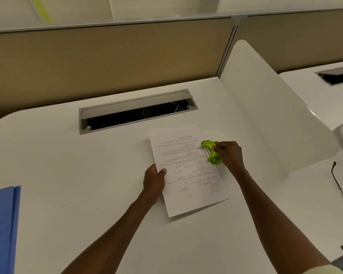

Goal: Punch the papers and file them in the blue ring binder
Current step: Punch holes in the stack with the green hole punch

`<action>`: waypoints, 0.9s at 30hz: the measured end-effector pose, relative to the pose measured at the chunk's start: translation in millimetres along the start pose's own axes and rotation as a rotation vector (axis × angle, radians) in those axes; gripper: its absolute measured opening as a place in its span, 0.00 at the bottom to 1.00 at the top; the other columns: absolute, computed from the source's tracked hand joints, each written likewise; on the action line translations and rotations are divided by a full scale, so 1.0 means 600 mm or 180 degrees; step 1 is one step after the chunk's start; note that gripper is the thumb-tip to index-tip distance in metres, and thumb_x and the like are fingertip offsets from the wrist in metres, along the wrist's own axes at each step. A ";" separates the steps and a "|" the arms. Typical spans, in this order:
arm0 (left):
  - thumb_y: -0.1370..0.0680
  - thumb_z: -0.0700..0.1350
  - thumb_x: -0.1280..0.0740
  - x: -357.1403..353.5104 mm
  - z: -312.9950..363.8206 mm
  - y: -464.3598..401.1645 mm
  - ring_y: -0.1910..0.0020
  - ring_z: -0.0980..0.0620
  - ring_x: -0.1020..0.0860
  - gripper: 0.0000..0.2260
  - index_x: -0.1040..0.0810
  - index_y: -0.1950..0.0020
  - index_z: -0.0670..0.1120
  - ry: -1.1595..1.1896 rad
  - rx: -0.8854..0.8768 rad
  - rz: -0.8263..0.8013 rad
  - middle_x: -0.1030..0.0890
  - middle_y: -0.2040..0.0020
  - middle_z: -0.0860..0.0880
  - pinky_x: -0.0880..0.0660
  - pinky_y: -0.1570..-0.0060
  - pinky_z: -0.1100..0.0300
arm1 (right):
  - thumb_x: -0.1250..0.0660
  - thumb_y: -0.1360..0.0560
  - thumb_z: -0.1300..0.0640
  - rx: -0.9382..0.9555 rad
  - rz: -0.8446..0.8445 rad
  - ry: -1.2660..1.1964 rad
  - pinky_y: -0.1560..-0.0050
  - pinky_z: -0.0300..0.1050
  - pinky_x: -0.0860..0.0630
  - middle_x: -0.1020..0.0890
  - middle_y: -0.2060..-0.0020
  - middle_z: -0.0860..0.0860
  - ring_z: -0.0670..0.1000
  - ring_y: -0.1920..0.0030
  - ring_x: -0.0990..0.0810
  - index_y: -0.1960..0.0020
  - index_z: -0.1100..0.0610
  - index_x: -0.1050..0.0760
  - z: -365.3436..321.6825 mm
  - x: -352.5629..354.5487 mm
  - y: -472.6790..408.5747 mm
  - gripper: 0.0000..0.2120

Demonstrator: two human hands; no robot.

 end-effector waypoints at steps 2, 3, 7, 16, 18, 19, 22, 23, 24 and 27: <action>0.20 0.42 0.38 0.001 0.001 -0.001 0.49 0.48 0.21 0.11 0.25 0.38 0.46 -0.0010 -0.0002 -0.0002 0.20 0.41 0.48 0.24 0.52 0.57 | 0.26 0.30 0.56 -0.0106 -0.0098 -0.0060 0.44 0.53 0.22 0.15 0.52 0.55 0.55 0.50 0.18 0.46 0.58 0.17 -0.003 0.005 -0.006 0.13; 0.20 0.42 0.38 0.000 0.001 -0.002 0.49 0.48 0.21 0.11 0.25 0.38 0.46 -0.0019 -0.0003 -0.0009 0.20 0.40 0.48 0.24 0.51 0.56 | 0.25 0.30 0.57 -0.0154 -0.0149 -0.0071 0.46 0.56 0.21 0.15 0.55 0.54 0.55 0.52 0.18 0.47 0.58 0.17 -0.004 0.006 -0.009 0.13; 0.20 0.42 0.39 -0.001 0.004 0.003 0.51 0.50 0.22 0.11 0.25 0.38 0.45 -0.0024 -0.0021 -0.0009 0.20 0.43 0.49 0.25 0.55 0.59 | 0.24 0.32 0.58 -0.0204 -0.0305 0.0082 0.48 0.57 0.20 0.17 0.59 0.54 0.57 0.53 0.17 0.51 0.59 0.16 -0.011 0.009 -0.021 0.11; 0.20 0.42 0.39 -0.001 0.003 0.004 0.50 0.50 0.21 0.11 0.26 0.39 0.46 -0.0083 -0.0042 -0.0009 0.20 0.41 0.49 0.25 0.55 0.59 | 0.20 0.40 0.46 -0.0556 -0.0569 0.0862 0.61 0.46 0.29 0.22 0.64 0.54 0.57 0.62 0.25 0.63 0.61 0.28 0.004 0.013 -0.062 0.23; 0.20 0.42 0.39 -0.001 0.005 0.004 0.50 0.50 0.22 0.11 0.26 0.38 0.45 -0.0114 -0.0067 -0.0010 0.20 0.41 0.48 0.26 0.54 0.58 | 0.20 0.41 0.43 -0.0654 -0.0609 0.1067 0.60 0.45 0.29 0.24 0.63 0.55 0.57 0.61 0.25 0.62 0.59 0.29 0.001 0.014 -0.069 0.25; 0.20 0.42 0.39 -0.001 0.006 0.004 0.50 0.50 0.22 0.11 0.26 0.38 0.45 -0.0121 -0.0080 -0.0009 0.21 0.41 0.49 0.26 0.55 0.58 | 0.20 0.41 0.42 -0.0706 -0.0614 0.1161 0.59 0.46 0.28 0.23 0.62 0.56 0.57 0.60 0.24 0.61 0.59 0.29 -0.003 0.016 -0.068 0.26; 0.20 0.42 0.39 -0.001 0.005 0.005 0.51 0.51 0.22 0.11 0.26 0.38 0.45 -0.0130 -0.0079 0.0012 0.20 0.42 0.49 0.26 0.55 0.59 | 0.20 0.40 0.41 -0.0761 -0.0601 0.1380 0.57 0.46 0.27 0.22 0.59 0.56 0.58 0.57 0.23 0.62 0.59 0.32 -0.015 0.018 -0.066 0.27; 0.20 0.42 0.39 -0.001 0.003 0.005 0.51 0.51 0.22 0.11 0.26 0.38 0.45 -0.0131 -0.0082 0.0015 0.20 0.42 0.50 0.26 0.56 0.60 | 0.21 0.40 0.42 -0.0775 -0.0600 0.1405 0.57 0.47 0.27 0.23 0.58 0.56 0.57 0.56 0.24 0.60 0.59 0.32 -0.018 0.019 -0.065 0.27; 0.20 0.42 0.39 -0.001 0.002 0.005 0.51 0.51 0.22 0.11 0.25 0.39 0.46 -0.0130 -0.0086 0.0015 0.20 0.42 0.50 0.26 0.57 0.62 | 0.21 0.39 0.42 -0.0805 -0.0605 0.1409 0.56 0.47 0.27 0.23 0.56 0.56 0.57 0.56 0.24 0.58 0.60 0.31 -0.019 0.020 -0.066 0.28; 0.20 0.42 0.39 -0.002 0.001 0.003 0.51 0.51 0.22 0.10 0.26 0.39 0.46 -0.0122 -0.0073 0.0003 0.20 0.42 0.50 0.26 0.58 0.62 | 0.21 0.38 0.45 -0.0845 -0.0565 0.1435 0.54 0.48 0.28 0.21 0.50 0.58 0.58 0.52 0.24 0.53 0.59 0.30 -0.018 0.015 -0.064 0.26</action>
Point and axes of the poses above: each hand's wrist, its own y-axis away from the middle knuckle, its own x-axis out of the back of the hand, z = x × y, the point moved 4 cm from there along -y, towards the middle knuckle
